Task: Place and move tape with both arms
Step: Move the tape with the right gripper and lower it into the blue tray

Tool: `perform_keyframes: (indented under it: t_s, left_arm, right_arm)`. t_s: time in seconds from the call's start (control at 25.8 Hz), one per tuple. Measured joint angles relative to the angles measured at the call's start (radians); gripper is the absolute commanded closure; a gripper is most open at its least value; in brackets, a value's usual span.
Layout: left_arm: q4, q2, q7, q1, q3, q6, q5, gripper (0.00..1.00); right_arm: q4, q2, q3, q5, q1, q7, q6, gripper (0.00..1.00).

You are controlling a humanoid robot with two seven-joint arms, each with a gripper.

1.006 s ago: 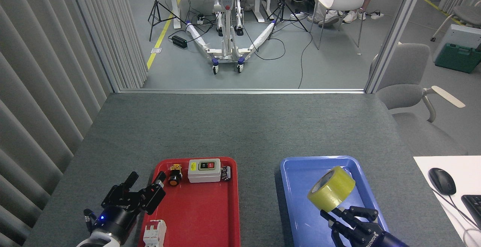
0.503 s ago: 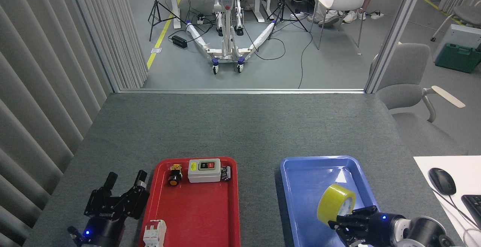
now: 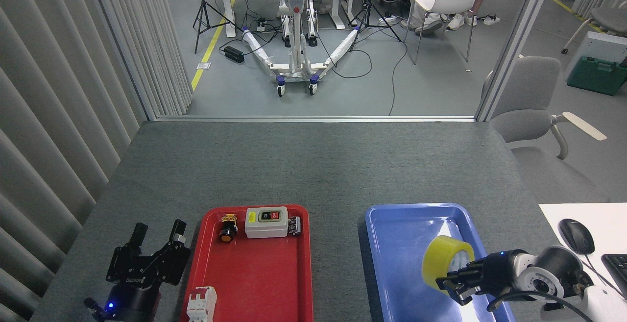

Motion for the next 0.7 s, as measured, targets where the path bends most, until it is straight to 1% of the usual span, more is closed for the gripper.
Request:
perform_keyframes:
  t_s: [0.15,0.27,0.43,0.5,0.54,0.58,0.62,0.66,0.7]
  left_arm:
    - [0.032,-0.001,-0.008,-0.006,-0.001,0.001,0.058,0.0]
    - [0.052,-0.004,-0.01,-0.01,-0.001,0.001,0.092,0.0]
    - [0.062,-0.011,-0.01,-0.011,-0.001,0.0,0.097,0.0]
    - [0.068,-0.013,-0.01,-0.011,-0.001,0.0,0.082,0.0]
    - [0.071,-0.014,-0.01,-0.011,0.0,0.0,0.067,0.0]
    - [0.074,-0.014,-0.01,-0.011,0.0,0.002,0.039,0.0]
    - [0.075,-0.015,-0.01,-0.011,0.001,0.007,0.009,0.0]
    - [0.076,-0.015,-0.009,-0.012,0.001,0.015,-0.027,0.0]
    - [0.076,-0.015,-0.009,-0.013,0.001,0.024,-0.068,0.0]
  right_arm:
    - [0.016,-0.002,0.006,-0.001,-0.016,0.019,0.053,1.0]
    - [0.022,-0.005,0.012,-0.002,-0.023,0.06,0.068,1.0]
    - [0.024,-0.009,0.038,-0.001,-0.032,0.131,0.099,1.0]
    - [0.025,-0.009,0.056,0.0,-0.045,0.145,0.147,1.0]
    - [0.027,-0.008,0.07,0.002,-0.055,0.148,0.176,0.93]
    - [0.032,-0.007,0.082,0.003,-0.067,0.149,0.207,0.8]
    - [0.039,-0.007,0.094,0.006,-0.078,0.151,0.236,0.65]
    - [0.047,-0.006,0.103,0.011,-0.088,0.151,0.261,0.48]
    - [0.057,-0.006,0.109,0.019,-0.095,0.152,0.281,0.29]
